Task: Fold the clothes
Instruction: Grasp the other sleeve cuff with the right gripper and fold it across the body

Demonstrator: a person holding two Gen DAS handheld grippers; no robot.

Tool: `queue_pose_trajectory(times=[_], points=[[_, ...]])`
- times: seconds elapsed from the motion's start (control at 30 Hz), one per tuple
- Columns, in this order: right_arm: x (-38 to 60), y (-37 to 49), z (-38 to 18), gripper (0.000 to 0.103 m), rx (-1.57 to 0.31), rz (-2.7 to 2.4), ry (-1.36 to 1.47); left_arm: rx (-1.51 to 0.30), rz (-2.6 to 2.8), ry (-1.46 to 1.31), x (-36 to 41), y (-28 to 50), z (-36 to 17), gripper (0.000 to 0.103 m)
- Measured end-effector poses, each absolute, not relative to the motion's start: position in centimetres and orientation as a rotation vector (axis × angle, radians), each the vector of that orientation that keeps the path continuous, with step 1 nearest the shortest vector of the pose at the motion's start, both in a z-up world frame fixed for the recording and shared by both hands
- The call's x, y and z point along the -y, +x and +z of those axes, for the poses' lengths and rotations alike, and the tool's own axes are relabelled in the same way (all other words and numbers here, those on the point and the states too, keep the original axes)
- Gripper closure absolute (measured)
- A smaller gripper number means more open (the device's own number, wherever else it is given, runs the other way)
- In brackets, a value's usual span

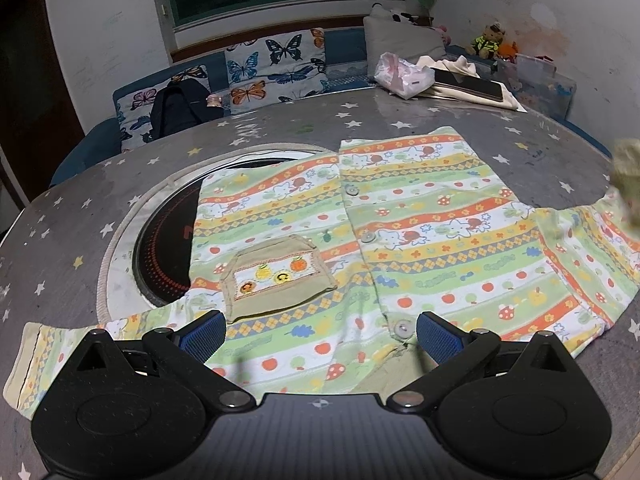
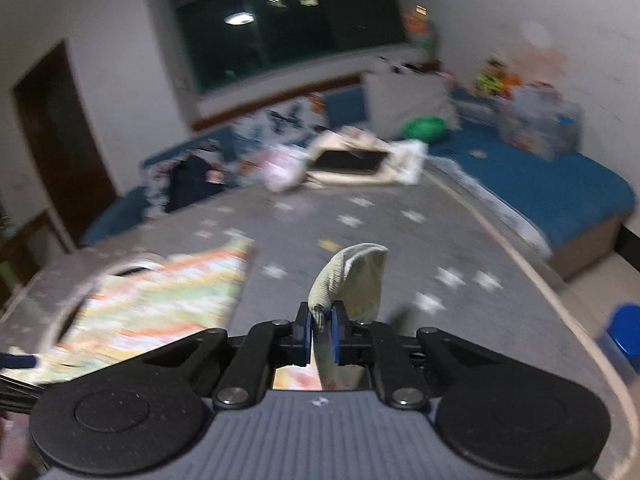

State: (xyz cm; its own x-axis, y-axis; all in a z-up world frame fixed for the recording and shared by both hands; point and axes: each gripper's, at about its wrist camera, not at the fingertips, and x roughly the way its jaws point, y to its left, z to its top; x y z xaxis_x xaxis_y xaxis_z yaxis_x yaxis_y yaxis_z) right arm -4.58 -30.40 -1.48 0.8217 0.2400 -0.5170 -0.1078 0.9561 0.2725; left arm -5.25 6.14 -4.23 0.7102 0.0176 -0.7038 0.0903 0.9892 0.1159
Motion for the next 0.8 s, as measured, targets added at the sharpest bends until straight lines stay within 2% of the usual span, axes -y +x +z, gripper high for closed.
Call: queue_pose_trajectory(times=[0.47, 0.8], points=[[14.6, -1.5, 6.1, 0.095, -0.485, 0.558, 0.13, -0.748, -0.01, 0.059, -9.9, -6.7, -3.8, 0.0], [4.8, -0.7, 1.9, 0.095, -0.626, 0.702, 0.012, -0.735, 0.027, -0.002, -12.9, -7.7, -3.8, 0.0]])
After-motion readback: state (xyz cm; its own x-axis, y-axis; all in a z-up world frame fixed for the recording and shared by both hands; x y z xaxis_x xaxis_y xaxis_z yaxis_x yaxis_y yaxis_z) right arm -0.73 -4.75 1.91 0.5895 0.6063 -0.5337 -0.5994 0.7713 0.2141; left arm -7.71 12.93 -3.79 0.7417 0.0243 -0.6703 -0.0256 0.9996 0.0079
